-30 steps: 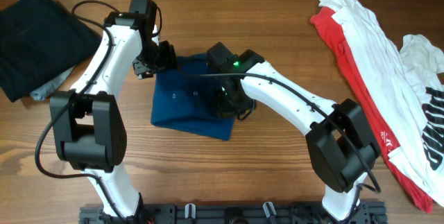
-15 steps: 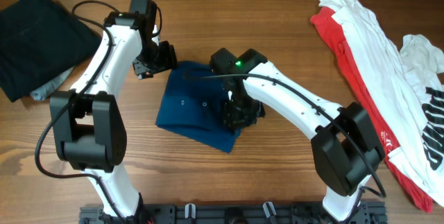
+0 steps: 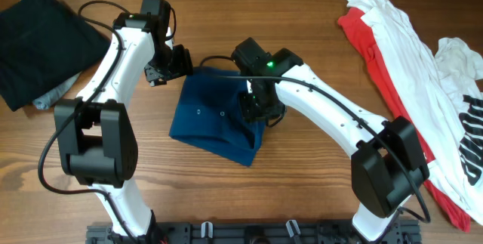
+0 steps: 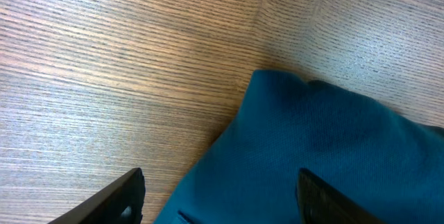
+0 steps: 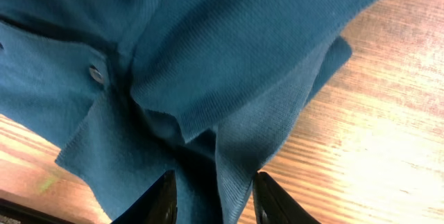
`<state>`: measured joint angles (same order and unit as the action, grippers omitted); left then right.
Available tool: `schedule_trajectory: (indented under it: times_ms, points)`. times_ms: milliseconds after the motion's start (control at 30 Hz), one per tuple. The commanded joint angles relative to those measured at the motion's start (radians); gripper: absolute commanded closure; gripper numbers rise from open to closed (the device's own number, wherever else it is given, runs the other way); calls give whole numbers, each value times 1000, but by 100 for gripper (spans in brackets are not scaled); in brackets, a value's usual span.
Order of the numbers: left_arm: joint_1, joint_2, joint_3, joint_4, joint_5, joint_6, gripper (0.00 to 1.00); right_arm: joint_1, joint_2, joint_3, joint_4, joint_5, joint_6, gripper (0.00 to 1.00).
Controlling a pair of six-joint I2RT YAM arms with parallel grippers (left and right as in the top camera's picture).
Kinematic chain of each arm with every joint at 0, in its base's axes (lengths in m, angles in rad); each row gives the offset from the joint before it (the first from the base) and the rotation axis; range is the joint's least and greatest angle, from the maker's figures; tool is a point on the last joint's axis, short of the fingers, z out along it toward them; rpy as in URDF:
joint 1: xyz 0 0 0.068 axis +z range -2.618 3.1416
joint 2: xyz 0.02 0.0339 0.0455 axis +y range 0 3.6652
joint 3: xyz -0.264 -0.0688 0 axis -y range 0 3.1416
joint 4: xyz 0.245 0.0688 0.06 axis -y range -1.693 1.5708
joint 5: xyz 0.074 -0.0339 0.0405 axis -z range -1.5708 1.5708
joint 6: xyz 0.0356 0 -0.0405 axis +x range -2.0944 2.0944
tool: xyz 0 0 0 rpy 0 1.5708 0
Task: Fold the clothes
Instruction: 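Pull the bundle's right corner rightward with the right gripper to square it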
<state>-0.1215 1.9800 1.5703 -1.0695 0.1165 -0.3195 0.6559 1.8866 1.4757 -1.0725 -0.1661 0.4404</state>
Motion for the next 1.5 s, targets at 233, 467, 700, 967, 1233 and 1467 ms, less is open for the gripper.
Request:
schedule_trajectory:
  times_ms: [233, 467, 700, 967, 1233, 1467]
  points:
    - [2, 5, 12, -8, -11, -2, 30, -3, 49, 3, -16, 114, 16, 65]
    - [2, 5, 12, -7, -14, -2, 30, -15, 49, 3, -4, 122, 14, 68]
    - [2, 5, 12, -7, -14, -2, 30, -15, 51, 3, 0, 105, -2, 83]
    - [2, 5, 12, -7, -14, -2, 30, -15, 54, 3, 14, 53, -19, 96]
    - [2, 5, 12, -8, -15, -2, 30, -16, 54, 3, 19, 79, -9, 96]
    - [2, 5, 12, -8, -15, -2, 30, -35, 54, 3, -27, 89, 42, 96]
